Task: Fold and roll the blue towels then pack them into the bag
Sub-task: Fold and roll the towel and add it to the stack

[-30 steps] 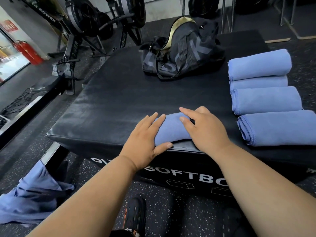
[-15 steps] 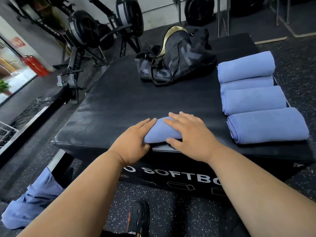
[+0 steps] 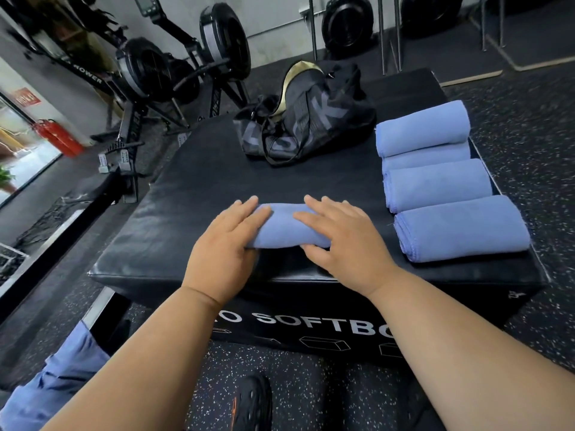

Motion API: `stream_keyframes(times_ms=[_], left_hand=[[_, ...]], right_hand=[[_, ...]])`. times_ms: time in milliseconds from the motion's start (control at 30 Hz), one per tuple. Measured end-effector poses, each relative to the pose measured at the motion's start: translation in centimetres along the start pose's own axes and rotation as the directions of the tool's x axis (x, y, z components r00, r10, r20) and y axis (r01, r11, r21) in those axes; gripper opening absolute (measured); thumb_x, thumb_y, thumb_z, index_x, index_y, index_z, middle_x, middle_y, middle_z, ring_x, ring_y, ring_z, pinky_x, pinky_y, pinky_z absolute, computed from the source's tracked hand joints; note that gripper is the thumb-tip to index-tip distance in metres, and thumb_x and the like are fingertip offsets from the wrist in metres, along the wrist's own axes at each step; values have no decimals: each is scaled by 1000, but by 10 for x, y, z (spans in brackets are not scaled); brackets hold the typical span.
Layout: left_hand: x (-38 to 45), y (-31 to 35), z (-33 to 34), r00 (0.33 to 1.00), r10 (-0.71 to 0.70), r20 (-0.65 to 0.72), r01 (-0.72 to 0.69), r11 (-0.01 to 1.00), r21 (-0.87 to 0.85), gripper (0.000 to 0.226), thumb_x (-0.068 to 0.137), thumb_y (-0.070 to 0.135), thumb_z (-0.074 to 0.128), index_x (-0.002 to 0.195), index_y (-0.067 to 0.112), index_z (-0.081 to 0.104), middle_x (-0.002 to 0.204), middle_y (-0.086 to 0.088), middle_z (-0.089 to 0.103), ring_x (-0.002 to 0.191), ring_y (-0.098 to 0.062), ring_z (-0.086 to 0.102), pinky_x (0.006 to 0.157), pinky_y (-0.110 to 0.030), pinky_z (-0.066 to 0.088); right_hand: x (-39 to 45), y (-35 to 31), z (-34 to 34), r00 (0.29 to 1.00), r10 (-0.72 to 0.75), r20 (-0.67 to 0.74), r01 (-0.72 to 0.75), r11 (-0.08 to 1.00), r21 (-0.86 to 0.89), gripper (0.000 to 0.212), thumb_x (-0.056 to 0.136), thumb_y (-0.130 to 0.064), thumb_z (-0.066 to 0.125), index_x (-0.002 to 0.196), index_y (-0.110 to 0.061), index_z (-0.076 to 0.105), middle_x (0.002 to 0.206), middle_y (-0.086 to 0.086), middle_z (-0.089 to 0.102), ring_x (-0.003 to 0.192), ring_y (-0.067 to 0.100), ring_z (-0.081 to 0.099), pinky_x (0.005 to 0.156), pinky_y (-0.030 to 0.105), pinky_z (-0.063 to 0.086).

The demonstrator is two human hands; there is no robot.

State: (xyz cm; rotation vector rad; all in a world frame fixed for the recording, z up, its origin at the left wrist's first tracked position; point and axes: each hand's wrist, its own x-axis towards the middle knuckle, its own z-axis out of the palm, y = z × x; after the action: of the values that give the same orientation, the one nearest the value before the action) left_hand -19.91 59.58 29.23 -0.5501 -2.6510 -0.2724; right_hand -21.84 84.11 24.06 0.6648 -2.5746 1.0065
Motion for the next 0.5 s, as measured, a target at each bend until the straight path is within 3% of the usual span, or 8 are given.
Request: stream_keyframes(times_ms=[67,133,167,233,300,367,500], left_hand=[[-12,-2,5,983,30,183,-33,999,14,78,80,-1,56,152,29,53,162,-7,46,141,-37,51,119,-42,37],[-31,-1,3,892,-121,435,172,982,-81,88,82,9,54,158,48,35,171,15,26,144,-10,43,119,-29,35],[-40,-1,1,846,-190,497,296,945,-142,90,81,15,56,159,51,30,170,25,20,144,4,35,119,-22,31],[-47,3,-2,836,-288,468,461,831,-313,84,79,25,56,159,47,37,164,29,31,146,13,31,121,-19,26],[-43,11,-5,790,-428,440,607,646,-462,69,87,33,58,155,39,47,151,30,50,141,10,43,120,-22,31],[-31,17,-5,706,-540,458,708,526,-471,54,101,41,59,154,33,51,145,28,54,138,4,47,117,-22,32],[-14,16,8,673,-553,492,702,687,-188,61,105,56,45,158,27,45,154,7,47,149,-22,37,119,-35,30]], right_hand=[[-3,3,-5,991,8,132,-2,999,-50,52,92,-40,67,144,-39,61,165,-7,43,149,27,44,123,49,29],[-7,5,-6,961,47,273,-31,998,-61,55,96,-39,67,150,-43,54,170,-12,33,152,19,39,124,42,24],[-8,5,-6,957,55,284,-42,998,-52,56,96,-38,67,150,-43,53,170,-14,31,151,17,40,123,38,25],[-11,4,-7,965,59,254,-54,998,-28,54,95,-36,68,147,-43,56,169,-15,33,148,16,42,122,37,28],[-12,3,-8,968,66,242,-68,998,-1,53,93,-33,68,144,-42,58,167,-16,36,147,14,44,121,38,30],[-12,3,-9,967,67,244,-76,997,27,51,91,-32,68,140,-43,61,165,-18,40,147,12,44,121,38,32],[-13,4,-13,962,66,266,-84,995,57,48,88,-31,68,134,-46,64,161,-21,43,145,6,45,120,31,31]])
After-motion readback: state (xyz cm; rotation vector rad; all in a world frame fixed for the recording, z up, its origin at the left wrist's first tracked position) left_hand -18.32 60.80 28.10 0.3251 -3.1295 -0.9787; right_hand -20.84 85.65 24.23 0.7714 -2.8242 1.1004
